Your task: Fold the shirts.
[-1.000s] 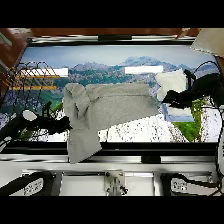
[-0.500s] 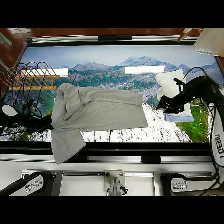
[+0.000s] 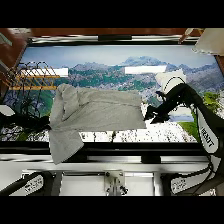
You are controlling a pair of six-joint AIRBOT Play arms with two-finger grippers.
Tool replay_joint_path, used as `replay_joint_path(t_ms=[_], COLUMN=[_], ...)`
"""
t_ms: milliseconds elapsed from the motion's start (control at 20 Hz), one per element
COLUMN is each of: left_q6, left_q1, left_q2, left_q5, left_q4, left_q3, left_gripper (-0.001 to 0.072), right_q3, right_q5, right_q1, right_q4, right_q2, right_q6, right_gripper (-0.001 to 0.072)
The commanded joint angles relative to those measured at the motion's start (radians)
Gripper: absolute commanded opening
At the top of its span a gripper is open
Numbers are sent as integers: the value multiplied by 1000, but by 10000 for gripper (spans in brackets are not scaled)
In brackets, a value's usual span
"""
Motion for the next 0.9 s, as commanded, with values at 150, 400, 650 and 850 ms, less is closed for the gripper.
replay_joint_path(t_ms=[150,400,650,850], left_q6=[6,24,58,31], left_q1=[2,2,-42,-113], left_q2=[1,8,159,360], left_q5=[-6,-10,-53,216], left_q4=[1,0,0,-72], left_q3=[1,33,370,846], left_gripper=[33,32,31,32], right_q3=[-67,-66,61,380], right_q5=[135,227,258,504], right_q1=[86,132,101,73], right_q4=[35,38,34,1], right_q2=[-7,34,321,632], right_q6=[33,82,-53,-143], right_gripper=[549,69,69,69])
